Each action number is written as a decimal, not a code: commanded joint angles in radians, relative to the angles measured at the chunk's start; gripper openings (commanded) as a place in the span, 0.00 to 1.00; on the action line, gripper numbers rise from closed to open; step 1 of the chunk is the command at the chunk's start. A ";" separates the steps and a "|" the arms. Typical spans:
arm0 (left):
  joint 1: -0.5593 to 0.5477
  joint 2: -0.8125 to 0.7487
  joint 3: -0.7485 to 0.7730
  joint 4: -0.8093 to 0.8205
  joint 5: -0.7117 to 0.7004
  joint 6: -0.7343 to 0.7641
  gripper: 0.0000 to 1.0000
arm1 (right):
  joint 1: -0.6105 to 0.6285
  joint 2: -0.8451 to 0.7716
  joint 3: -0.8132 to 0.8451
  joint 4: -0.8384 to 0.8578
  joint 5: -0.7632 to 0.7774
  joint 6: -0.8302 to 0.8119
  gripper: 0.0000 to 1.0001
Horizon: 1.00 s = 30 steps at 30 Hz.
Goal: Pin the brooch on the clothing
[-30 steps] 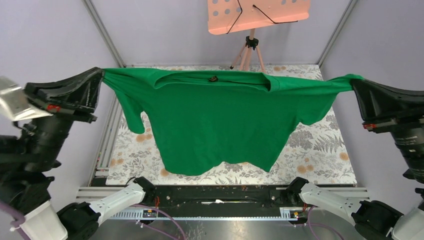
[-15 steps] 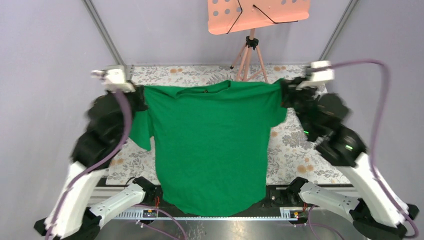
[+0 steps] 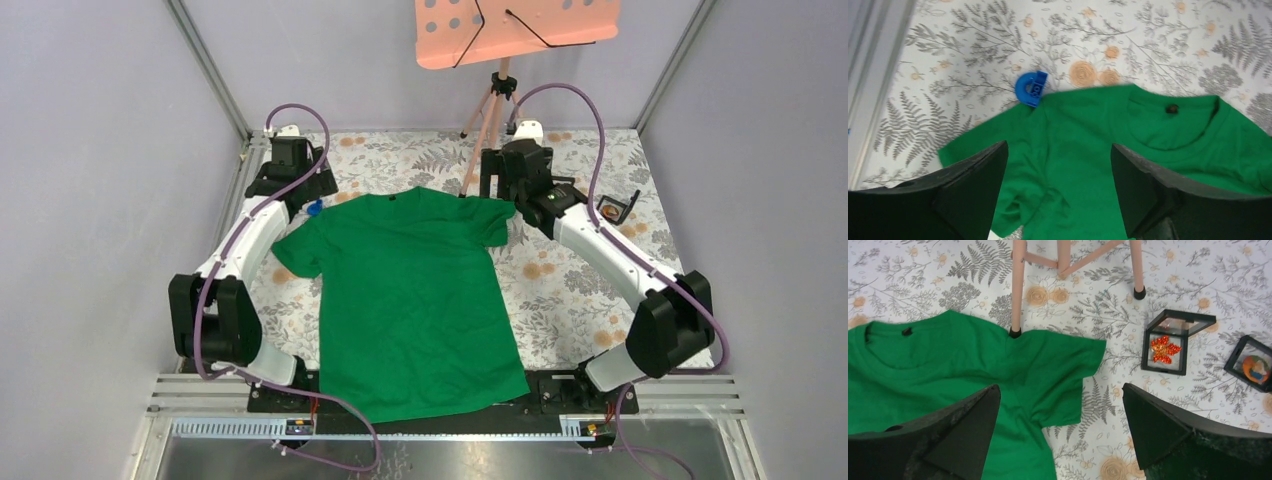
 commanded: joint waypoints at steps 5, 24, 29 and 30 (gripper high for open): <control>-0.006 -0.175 -0.087 0.116 0.217 -0.089 0.87 | 0.001 -0.201 -0.175 0.009 -0.143 0.089 1.00; -0.013 -0.357 0.028 -0.137 0.503 0.060 0.92 | -0.023 -0.337 -0.467 -0.221 -0.220 0.272 0.98; 0.026 -0.447 -0.134 -0.015 0.384 0.050 0.94 | -0.182 -0.262 -0.387 -0.249 -0.225 0.220 0.96; 0.039 -0.464 -0.153 -0.004 0.394 0.035 0.94 | -0.213 -0.245 -0.371 -0.239 -0.237 0.208 0.96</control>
